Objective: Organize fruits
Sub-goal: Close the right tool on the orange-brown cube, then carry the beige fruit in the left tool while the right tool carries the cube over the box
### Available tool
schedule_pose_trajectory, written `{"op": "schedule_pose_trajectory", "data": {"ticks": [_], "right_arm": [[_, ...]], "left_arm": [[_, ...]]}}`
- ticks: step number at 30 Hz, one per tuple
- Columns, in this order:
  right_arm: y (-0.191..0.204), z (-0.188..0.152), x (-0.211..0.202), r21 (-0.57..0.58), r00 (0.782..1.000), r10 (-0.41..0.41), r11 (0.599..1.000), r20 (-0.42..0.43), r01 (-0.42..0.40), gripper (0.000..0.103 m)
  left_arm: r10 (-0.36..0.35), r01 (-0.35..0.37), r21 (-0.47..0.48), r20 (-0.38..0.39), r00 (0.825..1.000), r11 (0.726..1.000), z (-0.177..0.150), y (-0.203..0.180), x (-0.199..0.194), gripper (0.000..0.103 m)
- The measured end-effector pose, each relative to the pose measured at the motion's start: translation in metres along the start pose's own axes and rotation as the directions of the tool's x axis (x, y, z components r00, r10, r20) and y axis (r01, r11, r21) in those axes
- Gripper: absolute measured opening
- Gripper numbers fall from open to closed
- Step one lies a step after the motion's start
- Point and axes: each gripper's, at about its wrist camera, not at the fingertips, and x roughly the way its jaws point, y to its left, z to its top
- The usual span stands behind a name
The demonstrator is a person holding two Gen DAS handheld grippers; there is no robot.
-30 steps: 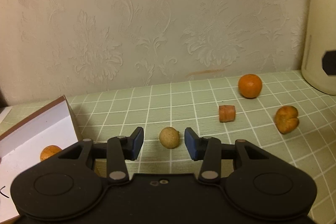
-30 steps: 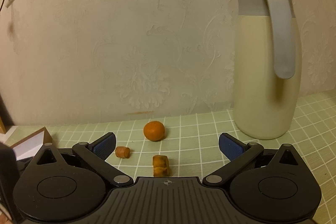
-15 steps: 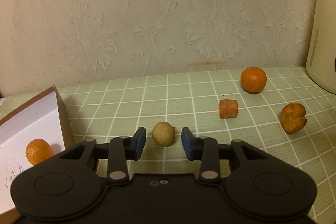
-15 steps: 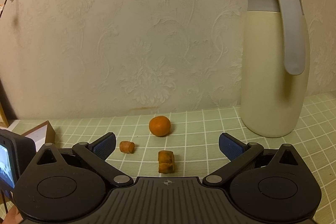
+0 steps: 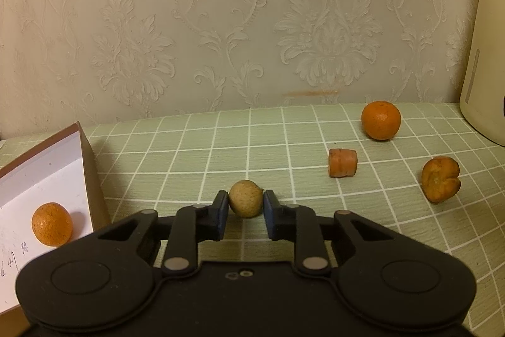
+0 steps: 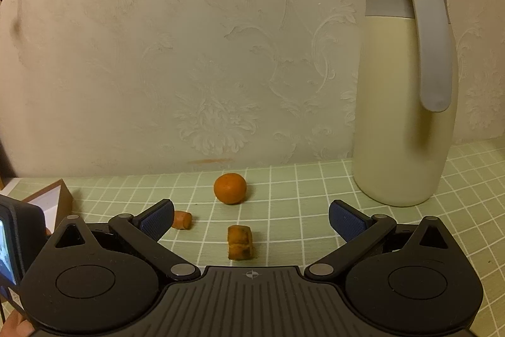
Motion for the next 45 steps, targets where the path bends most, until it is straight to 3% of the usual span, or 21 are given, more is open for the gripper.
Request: {"op": "schedule_pose_trajectory", "data": {"ticks": [17, 18, 20, 21, 27, 31, 36, 38, 40, 45], "right_arm": [[0.008, -0.012, 0.039, -0.014, 0.995, 0.020, 1.000, -0.102, -0.021, 0.103], [0.008, -0.012, 0.042, -0.008, 0.994, 0.022, 1.000, -0.105, -0.023, 0.100], [0.008, -0.012, 0.049, 0.001, 0.992, 0.023, 1.000, -0.127, -0.023, 0.067], [0.007, -0.013, 0.054, 0.013, 0.989, 0.020, 1.000, -0.145, -0.019, 0.063], [0.007, -0.020, 0.071, 0.041, 0.983, 0.026, 0.999, -0.184, -0.018, 0.063], [0.007, -0.020, 0.078, 0.052, 0.980, 0.021, 0.999, -0.199, -0.010, 0.045], [0.003, -0.022, 0.085, 0.072, 0.978, 0.015, 0.997, -0.209, 0.000, 0.040], [0.003, -0.021, 0.087, 0.071, 0.977, 0.016, 0.997, -0.211, -0.001, 0.030], [0.004, -0.021, 0.087, 0.058, 0.978, -0.001, 0.998, -0.210, 0.013, 0.026], [0.008, -0.021, 0.084, 0.058, 0.982, -0.010, 0.998, -0.188, 0.021, 0.023]], "left_arm": [[0.016, -0.015, -0.028, 0.042, 0.999, 0.999, -0.001, 0.020, -0.036, 0.014], [0.018, -0.017, -0.032, 0.044, 0.999, 0.999, 0.000, 0.023, -0.039, 0.014], [0.020, -0.018, -0.039, 0.051, 0.999, 0.999, 0.001, 0.028, -0.045, 0.014], [0.022, -0.020, -0.037, 0.057, 0.998, 0.999, 0.002, 0.029, -0.048, 0.014], [0.032, -0.030, -0.037, 0.077, 0.997, 0.999, 0.004, 0.038, -0.060, 0.014], [0.039, -0.036, -0.035, 0.088, 0.995, 0.999, 0.004, 0.043, -0.066, 0.014], [0.039, -0.036, -0.035, 0.095, 0.995, 0.999, 0.003, 0.048, -0.072, 0.014], [0.041, -0.037, -0.036, 0.098, 0.994, 0.999, 0.003, 0.051, -0.075, 0.014], [0.044, -0.041, -0.037, 0.099, 0.994, 0.998, 0.002, 0.052, -0.077, 0.014], [0.052, -0.048, -0.041, 0.100, 0.994, 0.998, 0.001, 0.057, -0.081, 0.014]]}}
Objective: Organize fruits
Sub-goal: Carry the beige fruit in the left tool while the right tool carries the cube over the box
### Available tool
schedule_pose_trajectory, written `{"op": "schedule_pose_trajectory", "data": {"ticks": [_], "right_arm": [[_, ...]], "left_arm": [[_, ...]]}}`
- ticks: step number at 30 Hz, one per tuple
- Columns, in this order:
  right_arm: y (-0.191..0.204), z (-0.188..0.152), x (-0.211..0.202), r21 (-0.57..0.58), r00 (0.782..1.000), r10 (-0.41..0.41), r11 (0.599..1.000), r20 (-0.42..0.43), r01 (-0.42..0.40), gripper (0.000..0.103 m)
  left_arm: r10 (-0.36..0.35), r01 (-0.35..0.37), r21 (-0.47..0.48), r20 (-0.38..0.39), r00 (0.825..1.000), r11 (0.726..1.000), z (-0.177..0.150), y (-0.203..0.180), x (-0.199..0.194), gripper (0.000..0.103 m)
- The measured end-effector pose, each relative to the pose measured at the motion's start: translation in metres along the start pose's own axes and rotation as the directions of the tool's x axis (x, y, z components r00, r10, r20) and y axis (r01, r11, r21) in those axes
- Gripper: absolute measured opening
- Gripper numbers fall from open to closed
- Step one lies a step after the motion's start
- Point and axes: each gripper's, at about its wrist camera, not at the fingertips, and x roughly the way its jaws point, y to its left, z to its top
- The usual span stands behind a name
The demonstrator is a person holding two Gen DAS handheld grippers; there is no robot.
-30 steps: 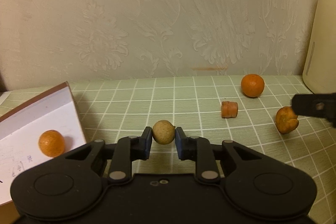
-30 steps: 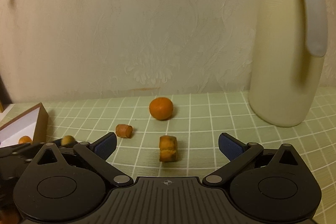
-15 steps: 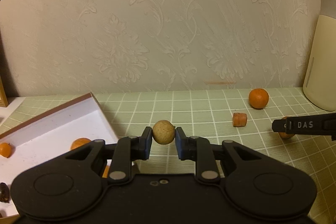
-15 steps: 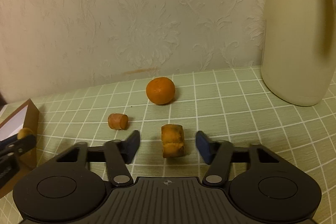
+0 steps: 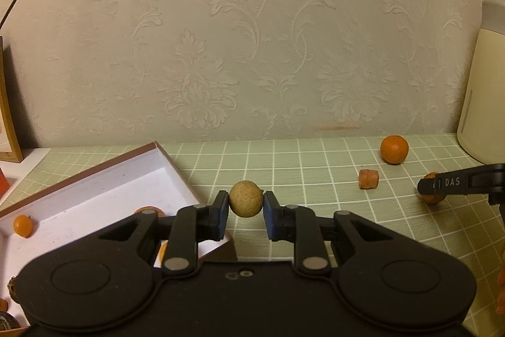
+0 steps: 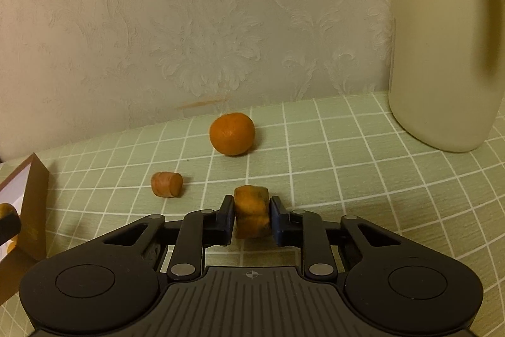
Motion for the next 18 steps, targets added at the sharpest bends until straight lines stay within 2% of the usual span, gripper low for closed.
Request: {"op": "schedule_pose_trajectory", "data": {"ticks": [6, 11, 18], "right_arm": [[0.023, 0.003, -0.015, -0.066, 0.997, 0.038, 0.997, 0.063, -0.033, 0.023], [0.043, 0.004, -0.024, -0.084, 0.991, 0.102, 0.992, 0.083, -0.095, 0.023], [0.091, 0.005, -0.040, -0.136, 0.968, 0.225, 0.968, 0.113, -0.209, 0.023]], "left_arm": [[0.023, -0.023, -0.017, 0.008, 1.000, 1.000, 0.000, 0.012, -0.008, 0.014], [0.052, -0.051, -0.034, 0.007, 0.999, 0.998, -0.001, 0.024, -0.014, 0.014], [0.125, -0.124, -0.066, 0.009, 0.992, 0.990, -0.004, 0.052, -0.028, 0.014]]}}
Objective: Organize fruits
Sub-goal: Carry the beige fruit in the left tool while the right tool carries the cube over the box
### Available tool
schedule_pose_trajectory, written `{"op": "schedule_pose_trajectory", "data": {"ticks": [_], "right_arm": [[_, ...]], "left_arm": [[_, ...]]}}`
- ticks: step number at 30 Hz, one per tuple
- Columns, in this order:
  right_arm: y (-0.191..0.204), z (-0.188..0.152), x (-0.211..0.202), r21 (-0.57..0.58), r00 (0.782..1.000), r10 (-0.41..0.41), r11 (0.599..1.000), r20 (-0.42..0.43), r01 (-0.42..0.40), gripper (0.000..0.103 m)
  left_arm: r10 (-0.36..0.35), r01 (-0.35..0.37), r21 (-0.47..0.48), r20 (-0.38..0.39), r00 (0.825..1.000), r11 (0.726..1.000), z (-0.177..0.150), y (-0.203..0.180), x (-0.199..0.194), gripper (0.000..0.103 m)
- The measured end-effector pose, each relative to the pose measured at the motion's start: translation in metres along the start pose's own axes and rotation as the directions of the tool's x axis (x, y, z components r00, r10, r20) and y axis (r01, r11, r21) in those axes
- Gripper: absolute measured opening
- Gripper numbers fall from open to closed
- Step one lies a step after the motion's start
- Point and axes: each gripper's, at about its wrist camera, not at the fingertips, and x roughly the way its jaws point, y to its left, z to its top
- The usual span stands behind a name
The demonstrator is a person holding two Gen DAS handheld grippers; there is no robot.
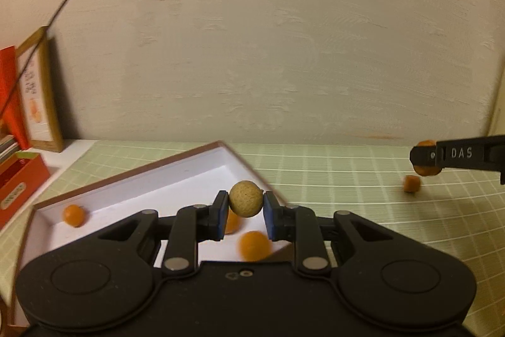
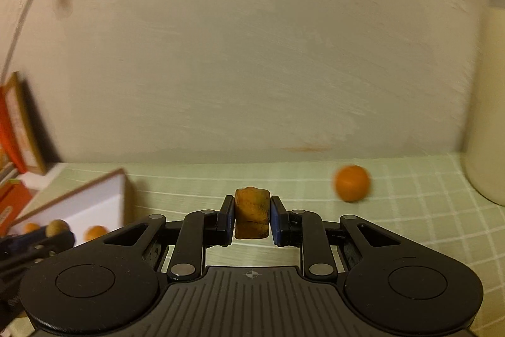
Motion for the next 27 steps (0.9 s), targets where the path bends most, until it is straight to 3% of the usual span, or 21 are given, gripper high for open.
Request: {"op": "schedule_pose_trajectory", "data": {"ticks": [6, 13, 22, 27], "right_arm": [[0.051, -0.001, 0.003, -0.048, 0.993, 0.119, 0.992, 0.001, -0.119, 0.023], [0.109, -0.007, 0.013, -0.103, 0.975, 0.219, 0.970, -0.025, -0.221, 0.023], [0.152, -0.019, 0.033, -0.135, 0.963, 0.258, 0.954, -0.078, -0.267, 0.023], [0.163, -0.020, 0.035, -0.151, 0.963, 0.259, 0.951, -0.078, -0.268, 0.023]], "left_arm": [[0.101, -0.102, -0.036, -0.012, 0.995, 0.994, -0.007, 0.042, -0.012, 0.014], [0.218, -0.221, -0.092, -0.046, 0.975, 0.971, -0.019, 0.095, -0.021, 0.014], [0.297, -0.309, -0.132, -0.106, 0.949, 0.942, -0.033, 0.138, -0.021, 0.014], [0.304, -0.319, -0.148, -0.117, 0.945, 0.936, -0.034, 0.149, -0.019, 0.014]]}}
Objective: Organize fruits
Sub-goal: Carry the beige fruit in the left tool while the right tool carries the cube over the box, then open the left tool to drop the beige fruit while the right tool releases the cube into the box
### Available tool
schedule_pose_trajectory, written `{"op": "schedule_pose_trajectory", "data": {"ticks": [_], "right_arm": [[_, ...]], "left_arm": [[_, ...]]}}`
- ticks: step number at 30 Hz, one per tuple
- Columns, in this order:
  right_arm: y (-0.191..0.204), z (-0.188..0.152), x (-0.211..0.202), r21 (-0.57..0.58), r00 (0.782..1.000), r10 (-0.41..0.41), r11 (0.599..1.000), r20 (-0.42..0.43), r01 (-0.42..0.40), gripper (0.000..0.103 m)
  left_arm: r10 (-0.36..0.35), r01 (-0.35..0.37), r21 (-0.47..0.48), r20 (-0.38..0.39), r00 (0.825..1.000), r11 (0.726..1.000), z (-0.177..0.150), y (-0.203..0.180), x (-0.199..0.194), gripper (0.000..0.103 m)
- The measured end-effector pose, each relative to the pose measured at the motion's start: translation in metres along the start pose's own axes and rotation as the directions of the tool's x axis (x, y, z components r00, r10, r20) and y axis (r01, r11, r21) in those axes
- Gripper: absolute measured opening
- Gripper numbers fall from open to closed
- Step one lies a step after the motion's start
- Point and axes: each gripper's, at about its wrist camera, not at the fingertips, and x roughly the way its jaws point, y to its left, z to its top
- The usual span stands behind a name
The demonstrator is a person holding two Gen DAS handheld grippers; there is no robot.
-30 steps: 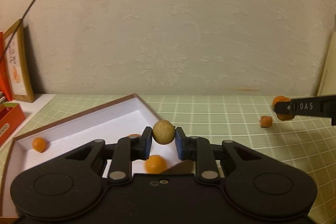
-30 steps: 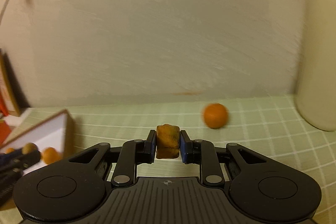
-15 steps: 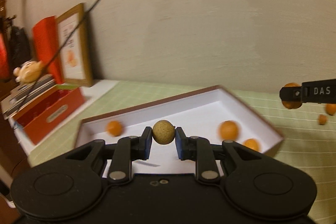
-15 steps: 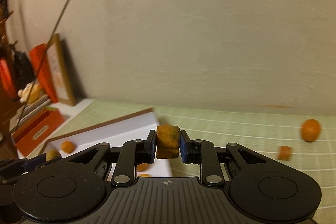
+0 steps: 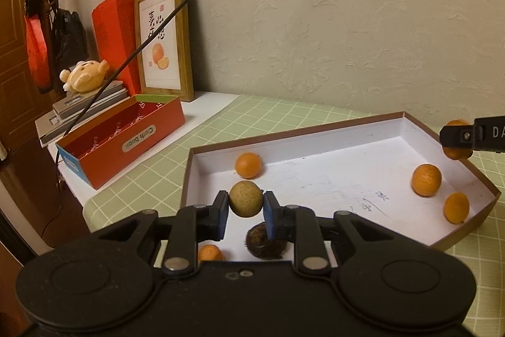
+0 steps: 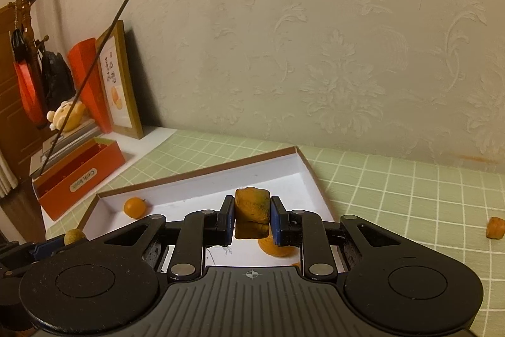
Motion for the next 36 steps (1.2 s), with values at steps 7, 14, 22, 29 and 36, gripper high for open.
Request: {"op": "schedule_pose_trajectory", "data": {"ticks": [7, 14, 22, 29, 36], "right_arm": [[-0.002, 0.007, 0.015, 0.005, 1.000, -0.008, 1.000, -0.014, 0.008, 0.023], [-0.002, 0.010, 0.036, -0.028, 0.999, -0.016, 0.999, -0.028, 0.015, 0.023], [-0.012, 0.008, 0.037, -0.022, 0.999, -0.030, 0.999, -0.041, 0.029, 0.023], [-0.014, 0.007, 0.039, -0.014, 0.998, -0.033, 0.999, -0.046, 0.032, 0.023], [-0.014, 0.007, 0.045, -0.017, 0.998, -0.044, 0.999, -0.054, 0.043, 0.023]], "left_arm": [[0.017, -0.017, -0.008, -0.005, 1.000, 1.000, 0.006, 0.010, 0.016, 0.014], [0.028, -0.029, -0.042, -0.020, 0.999, 0.999, 0.011, 0.015, 0.030, 0.014], [0.044, -0.047, -0.064, -0.045, 0.998, 0.997, 0.009, 0.013, 0.033, 0.014], [0.048, -0.051, -0.068, -0.052, 0.998, 0.996, 0.008, 0.012, 0.034, 0.014], [0.050, -0.055, -0.076, -0.064, 0.997, 0.996, 0.010, 0.012, 0.037, 0.015]]}}
